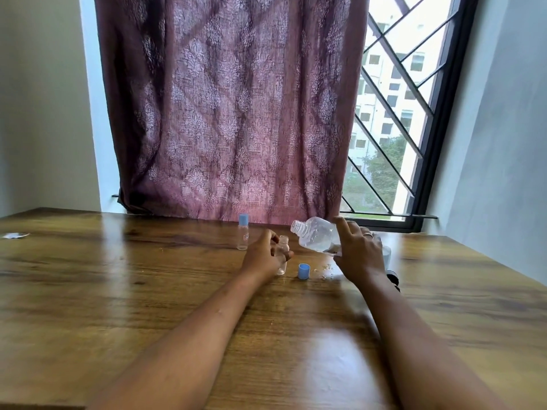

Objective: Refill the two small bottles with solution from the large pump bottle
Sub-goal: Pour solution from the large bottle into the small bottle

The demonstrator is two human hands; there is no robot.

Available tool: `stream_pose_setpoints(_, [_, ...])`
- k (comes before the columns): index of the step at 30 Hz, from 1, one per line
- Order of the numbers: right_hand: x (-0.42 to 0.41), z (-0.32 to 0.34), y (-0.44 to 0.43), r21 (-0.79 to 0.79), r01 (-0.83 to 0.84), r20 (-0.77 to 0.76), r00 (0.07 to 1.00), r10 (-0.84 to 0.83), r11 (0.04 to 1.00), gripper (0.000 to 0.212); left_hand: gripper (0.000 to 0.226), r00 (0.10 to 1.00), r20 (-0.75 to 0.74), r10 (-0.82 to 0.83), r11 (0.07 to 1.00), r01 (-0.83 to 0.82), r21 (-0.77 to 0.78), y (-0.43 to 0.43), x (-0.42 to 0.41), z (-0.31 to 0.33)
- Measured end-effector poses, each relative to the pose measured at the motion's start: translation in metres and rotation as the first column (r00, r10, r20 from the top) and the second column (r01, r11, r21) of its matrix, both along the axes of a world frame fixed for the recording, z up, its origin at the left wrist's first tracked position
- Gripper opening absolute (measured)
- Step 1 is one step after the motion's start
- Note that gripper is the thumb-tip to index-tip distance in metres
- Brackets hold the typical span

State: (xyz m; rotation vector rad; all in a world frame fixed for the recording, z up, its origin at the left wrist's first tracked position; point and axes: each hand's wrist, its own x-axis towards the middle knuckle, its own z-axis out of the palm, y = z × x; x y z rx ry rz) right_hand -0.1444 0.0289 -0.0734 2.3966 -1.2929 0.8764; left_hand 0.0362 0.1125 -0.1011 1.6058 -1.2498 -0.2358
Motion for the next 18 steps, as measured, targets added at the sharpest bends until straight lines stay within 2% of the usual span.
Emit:
stream_pose_setpoints(9, [0.0066,-0.0009,0.0024,-0.073,0.047,-0.055,0.997,-0.051,0.996,0.067,0.035,0.999,0.027,0.027,1.000,-0.027,-0.014,0.0018,0.0002,0.0032])
stream_pose_setpoints(18, [0.0084,0.0012,0.0043,-0.099,0.039,-0.036,0.998,-0.043,0.994,0.066,0.033,0.999,0.036,0.028,0.999,-0.027,-0.035,0.0022,0.0015,0.0020])
